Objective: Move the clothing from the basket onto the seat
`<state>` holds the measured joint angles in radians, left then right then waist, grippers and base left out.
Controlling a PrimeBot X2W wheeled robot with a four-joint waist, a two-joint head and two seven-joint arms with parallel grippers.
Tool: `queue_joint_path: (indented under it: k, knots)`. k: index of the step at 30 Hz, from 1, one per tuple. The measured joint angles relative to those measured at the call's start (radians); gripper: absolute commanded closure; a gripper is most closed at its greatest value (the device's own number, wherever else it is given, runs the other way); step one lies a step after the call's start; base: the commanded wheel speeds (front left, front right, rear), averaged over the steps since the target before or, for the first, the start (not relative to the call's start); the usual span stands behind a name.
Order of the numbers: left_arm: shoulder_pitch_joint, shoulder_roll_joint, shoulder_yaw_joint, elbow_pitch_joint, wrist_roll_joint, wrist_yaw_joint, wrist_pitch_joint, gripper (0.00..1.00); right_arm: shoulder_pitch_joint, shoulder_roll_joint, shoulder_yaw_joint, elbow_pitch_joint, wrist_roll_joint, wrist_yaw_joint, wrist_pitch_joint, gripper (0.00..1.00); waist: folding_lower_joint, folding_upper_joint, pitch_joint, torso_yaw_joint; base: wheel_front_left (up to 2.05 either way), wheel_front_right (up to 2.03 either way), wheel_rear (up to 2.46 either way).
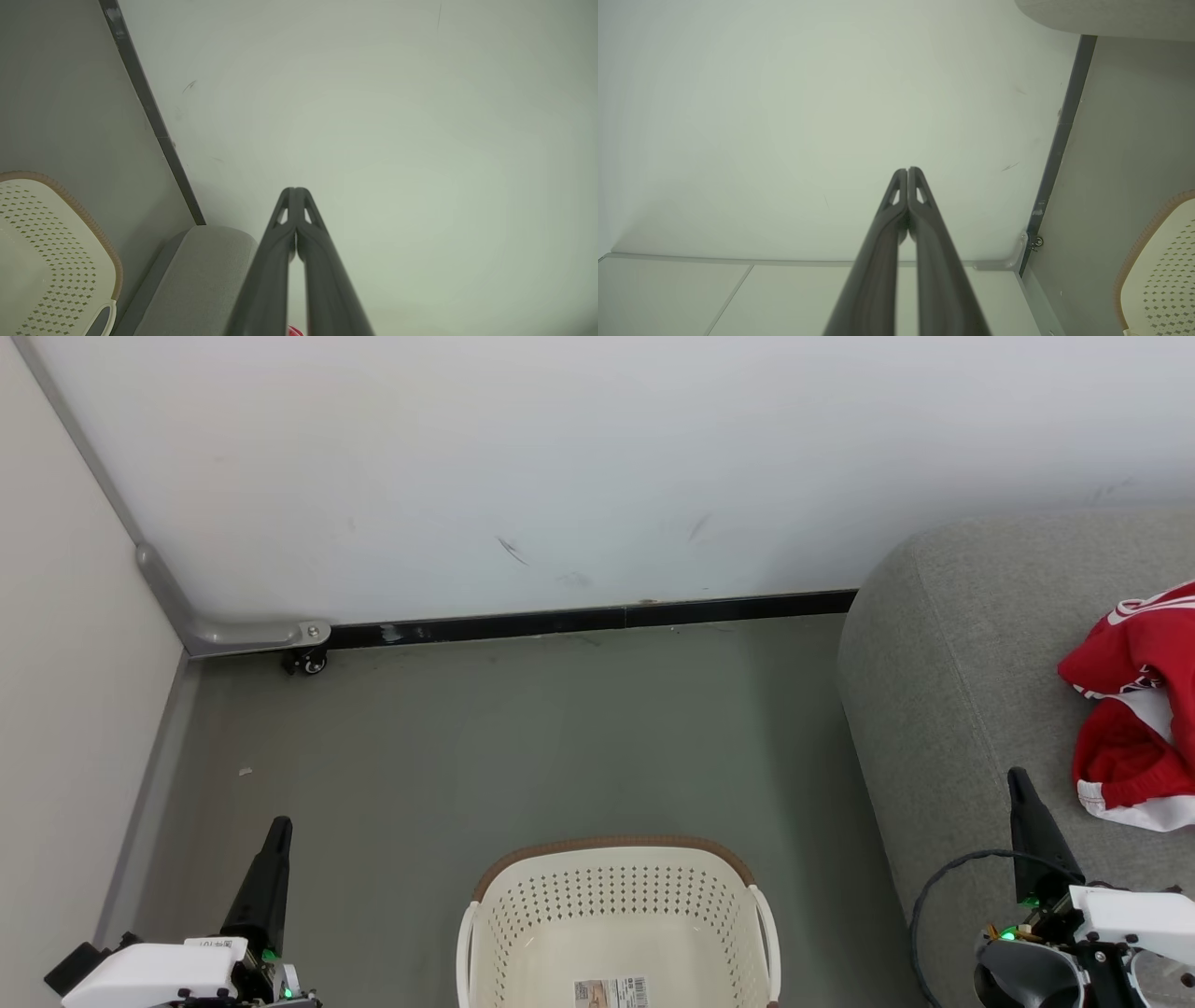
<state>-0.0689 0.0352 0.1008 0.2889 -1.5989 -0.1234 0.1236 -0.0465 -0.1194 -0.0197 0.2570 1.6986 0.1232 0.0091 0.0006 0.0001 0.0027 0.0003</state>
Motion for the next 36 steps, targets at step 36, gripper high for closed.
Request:
queue_joint_path:
  k: [36]
  knots:
    - [0.0,0.0,-0.008,-0.006,0.0,0.0,-0.001,1.0,-0.001,0.001,-0.005,0.002,0.0,0.0,0.009,1.0,-0.0002,0.0,0.0,0.0,0.0,0.0,0.0]
